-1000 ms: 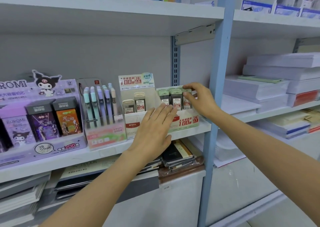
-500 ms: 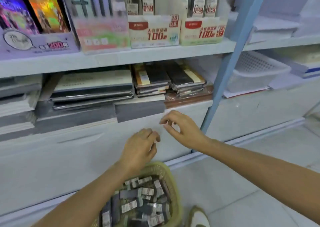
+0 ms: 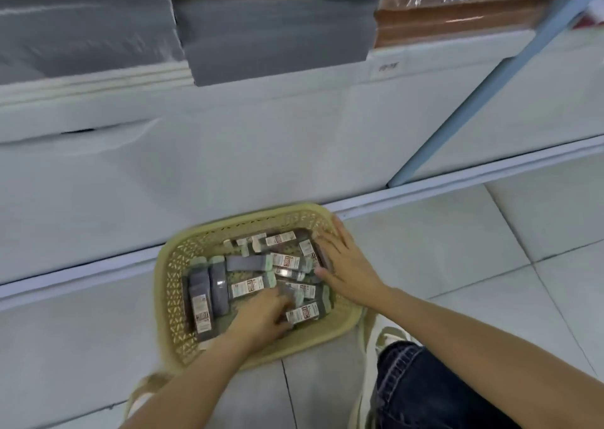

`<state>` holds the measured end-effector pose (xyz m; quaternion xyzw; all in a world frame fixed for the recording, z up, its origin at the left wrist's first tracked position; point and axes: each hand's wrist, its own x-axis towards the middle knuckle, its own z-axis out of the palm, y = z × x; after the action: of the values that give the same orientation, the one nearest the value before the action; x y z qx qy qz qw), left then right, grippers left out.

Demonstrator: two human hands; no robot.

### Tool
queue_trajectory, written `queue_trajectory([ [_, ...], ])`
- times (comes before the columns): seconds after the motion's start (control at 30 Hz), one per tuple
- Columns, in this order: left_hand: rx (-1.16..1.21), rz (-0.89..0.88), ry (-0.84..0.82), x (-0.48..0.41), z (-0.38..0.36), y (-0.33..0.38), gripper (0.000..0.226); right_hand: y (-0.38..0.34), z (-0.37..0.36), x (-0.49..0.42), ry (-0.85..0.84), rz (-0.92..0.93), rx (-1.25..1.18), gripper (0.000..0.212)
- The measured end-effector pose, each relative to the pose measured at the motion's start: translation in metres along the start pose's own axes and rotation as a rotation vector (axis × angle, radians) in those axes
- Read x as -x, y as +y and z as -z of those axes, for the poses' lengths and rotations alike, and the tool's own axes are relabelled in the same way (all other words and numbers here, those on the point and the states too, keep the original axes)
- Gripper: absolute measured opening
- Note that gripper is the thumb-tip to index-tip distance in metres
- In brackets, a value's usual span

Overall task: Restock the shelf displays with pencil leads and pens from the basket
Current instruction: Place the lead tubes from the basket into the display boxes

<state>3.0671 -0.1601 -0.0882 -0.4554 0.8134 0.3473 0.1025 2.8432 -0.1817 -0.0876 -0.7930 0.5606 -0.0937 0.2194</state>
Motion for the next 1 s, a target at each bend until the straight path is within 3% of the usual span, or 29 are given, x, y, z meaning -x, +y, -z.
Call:
queue_trajectory([
  [0.2,0.04,0.088,0.065,-0.011,-0.008,0.008,0.018,0.003,0.0,0.0,0.019,-0.022,-0.073,0.057],
  [0.4,0.333,0.248,0.11,0.008,0.01,-0.018,0.009,-0.008,0.004,-0.006,0.193,-0.005,-0.086,0.029],
  [0.47,0.463,0.314,0.191,0.016,0.018,-0.028,0.008,-0.019,0.005,-0.011,0.087,0.014,-0.258,0.031],
  [0.6,0.683,0.284,0.246,0.028,0.03,-0.03,0.008,-0.05,0.0,-0.021,-0.286,-0.112,-0.523,0.039],
  [0.7,0.803,0.27,0.202,0.035,0.038,-0.028,0.013,-0.063,-0.003,-0.027,-0.283,-0.113,-0.591,0.017],
  [0.83,0.907,0.171,-0.04,0.046,0.046,-0.025,0.023,-0.076,0.001,-0.034,-0.402,-0.166,-0.726,0.017],
  [0.93,1.059,0.23,0.027,0.052,0.044,-0.025,0.017,-0.074,-0.002,-0.039,-0.275,-0.271,-0.786,0.015],
  [1.0,1.146,0.322,0.133,0.056,0.039,-0.03,0.018,-0.064,-0.006,-0.037,-0.201,-0.307,-0.56,0.015],
])
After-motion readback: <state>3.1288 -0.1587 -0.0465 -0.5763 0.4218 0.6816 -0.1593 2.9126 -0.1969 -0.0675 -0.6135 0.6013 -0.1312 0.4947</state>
